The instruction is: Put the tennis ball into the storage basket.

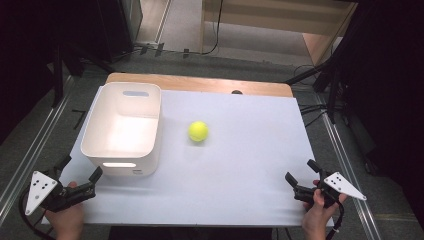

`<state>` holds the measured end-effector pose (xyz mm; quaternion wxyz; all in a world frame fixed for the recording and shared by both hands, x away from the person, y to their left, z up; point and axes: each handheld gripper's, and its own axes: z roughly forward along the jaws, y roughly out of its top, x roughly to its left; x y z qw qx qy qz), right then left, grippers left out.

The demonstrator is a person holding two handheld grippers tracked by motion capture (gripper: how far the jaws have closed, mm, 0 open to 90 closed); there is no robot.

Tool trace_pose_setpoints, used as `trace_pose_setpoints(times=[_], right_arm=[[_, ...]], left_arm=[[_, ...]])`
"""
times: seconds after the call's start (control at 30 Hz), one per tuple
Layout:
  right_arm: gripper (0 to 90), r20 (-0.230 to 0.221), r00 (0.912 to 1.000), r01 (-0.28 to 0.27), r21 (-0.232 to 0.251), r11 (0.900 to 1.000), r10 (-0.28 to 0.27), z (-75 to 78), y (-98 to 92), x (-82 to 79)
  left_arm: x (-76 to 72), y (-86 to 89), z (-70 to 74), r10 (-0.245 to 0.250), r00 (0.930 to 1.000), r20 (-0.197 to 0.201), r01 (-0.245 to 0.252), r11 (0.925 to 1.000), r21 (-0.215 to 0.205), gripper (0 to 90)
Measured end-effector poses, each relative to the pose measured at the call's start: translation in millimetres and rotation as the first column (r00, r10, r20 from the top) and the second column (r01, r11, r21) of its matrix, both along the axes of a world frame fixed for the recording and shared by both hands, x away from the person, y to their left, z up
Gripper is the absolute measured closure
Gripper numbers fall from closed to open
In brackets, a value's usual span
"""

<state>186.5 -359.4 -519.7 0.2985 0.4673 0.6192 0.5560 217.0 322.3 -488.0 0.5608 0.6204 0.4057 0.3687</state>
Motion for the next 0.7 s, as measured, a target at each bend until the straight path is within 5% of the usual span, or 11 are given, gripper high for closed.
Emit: trace_pose_setpoints(times=[0.43, 0.7], right_arm=[[0.0, 0.005, 0.9999, 0.009, -0.032, 0.999, -0.009, -0.1, 3.0, 1.0], [0.0, -0.031, 0.9995, 0.000, -0.041, 0.999, -0.001, 2.8, 4.7, 2.5]], left_arm=[[-1.0, 0.3, -0.1, -0.007, 1.0000, 0.005, 0.007, 1.0000, 0.000, 0.0], [-0.8, 0.5, -0.1, -0.003, 1.0000, 0.006, 0.003, 1.0000, 0.001, 0.0]])
